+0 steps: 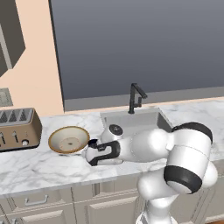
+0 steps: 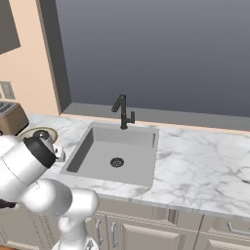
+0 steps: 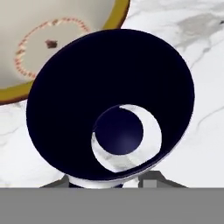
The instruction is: Pick the mug and place it in the sink. Pick the bowl and place it in the open cabinet and then close the cabinet.
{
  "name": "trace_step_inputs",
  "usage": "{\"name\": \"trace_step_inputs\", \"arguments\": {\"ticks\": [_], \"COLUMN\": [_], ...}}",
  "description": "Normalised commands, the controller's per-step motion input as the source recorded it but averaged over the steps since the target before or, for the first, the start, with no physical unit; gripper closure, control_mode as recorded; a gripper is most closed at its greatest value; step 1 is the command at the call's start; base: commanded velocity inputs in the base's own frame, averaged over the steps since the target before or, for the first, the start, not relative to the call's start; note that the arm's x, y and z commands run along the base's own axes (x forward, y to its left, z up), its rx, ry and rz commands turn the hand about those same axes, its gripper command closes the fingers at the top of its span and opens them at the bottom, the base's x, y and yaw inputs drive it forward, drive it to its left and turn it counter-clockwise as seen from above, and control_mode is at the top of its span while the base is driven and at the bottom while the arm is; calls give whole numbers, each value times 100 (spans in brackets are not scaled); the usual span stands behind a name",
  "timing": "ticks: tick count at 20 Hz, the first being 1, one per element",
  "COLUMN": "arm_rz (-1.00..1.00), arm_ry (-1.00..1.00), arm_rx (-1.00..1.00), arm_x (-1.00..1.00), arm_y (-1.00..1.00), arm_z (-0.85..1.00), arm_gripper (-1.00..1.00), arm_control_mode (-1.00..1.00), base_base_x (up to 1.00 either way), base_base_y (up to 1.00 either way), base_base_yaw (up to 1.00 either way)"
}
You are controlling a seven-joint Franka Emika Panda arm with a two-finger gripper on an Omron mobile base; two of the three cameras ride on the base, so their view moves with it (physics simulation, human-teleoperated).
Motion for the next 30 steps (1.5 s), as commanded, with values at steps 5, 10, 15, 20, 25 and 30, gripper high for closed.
{"name": "trace_step_inputs", "arguments": {"ticks": [5, 10, 15, 20, 25, 30], "arm_rz": [-7, -23, -32, -41, -20, -4], "arm_ry": [2, 14, 27, 19, -5, 0], "arm_rx": [0, 0, 0, 0, 0, 6], "arm_x": [-33, -34, -18, -6, 0, 5], "arm_y": [-2, -24, -19, -32, -44, -67], "arm_z": [64, 100, 100, 47, 0, 0], "arm_gripper": [100, 100, 100, 100, 100, 100], "arm_control_mode": [-100, -100, -100, -100, -100, -100], "base_base_x": [0, 0, 0, 0, 0, 0], "base_base_y": [0, 0, 0, 0, 0, 0], "base_base_yaw": [0, 0, 0, 0, 0, 0]}}
